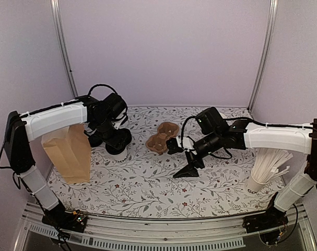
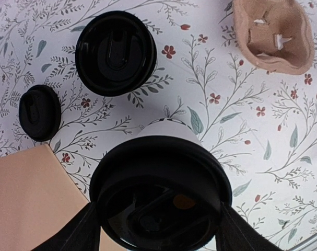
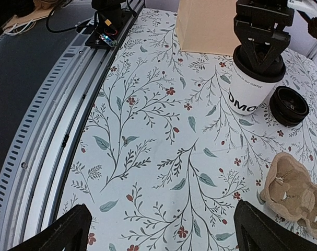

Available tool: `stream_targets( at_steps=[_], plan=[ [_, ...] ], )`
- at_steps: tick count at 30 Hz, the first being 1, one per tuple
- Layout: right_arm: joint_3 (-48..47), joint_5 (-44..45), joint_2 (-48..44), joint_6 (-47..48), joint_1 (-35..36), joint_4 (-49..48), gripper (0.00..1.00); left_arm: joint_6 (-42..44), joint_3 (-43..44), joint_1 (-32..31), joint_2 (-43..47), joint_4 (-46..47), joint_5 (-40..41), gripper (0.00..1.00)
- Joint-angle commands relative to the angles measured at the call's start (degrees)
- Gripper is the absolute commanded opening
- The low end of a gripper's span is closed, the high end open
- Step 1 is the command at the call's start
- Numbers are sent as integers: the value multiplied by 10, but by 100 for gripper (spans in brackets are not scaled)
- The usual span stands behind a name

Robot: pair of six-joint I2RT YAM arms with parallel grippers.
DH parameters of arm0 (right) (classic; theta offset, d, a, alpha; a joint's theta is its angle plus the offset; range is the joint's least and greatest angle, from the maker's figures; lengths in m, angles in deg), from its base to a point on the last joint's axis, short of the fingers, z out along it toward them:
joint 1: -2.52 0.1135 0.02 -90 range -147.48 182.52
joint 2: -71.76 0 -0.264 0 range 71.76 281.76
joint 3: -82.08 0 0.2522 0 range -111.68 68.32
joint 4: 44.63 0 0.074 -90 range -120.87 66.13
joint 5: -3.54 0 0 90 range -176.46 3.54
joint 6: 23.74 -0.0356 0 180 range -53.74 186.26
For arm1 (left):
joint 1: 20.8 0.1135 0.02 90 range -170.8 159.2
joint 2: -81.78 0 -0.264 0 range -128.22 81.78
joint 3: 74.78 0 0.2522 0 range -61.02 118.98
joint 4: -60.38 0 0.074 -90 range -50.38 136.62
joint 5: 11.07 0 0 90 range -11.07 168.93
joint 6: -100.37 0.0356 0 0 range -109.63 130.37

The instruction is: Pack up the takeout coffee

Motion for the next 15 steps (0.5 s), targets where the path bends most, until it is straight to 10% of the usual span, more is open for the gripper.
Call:
stream_targets(
  at_steps=[1,15],
  plan=[
    [2,3,-7,8,-1,11,99,20,31,17,-18,-19,0,69],
    [-5,-4,5,12,-1,25,99,32,39,20,-43,-7,-11,78]
  ],
)
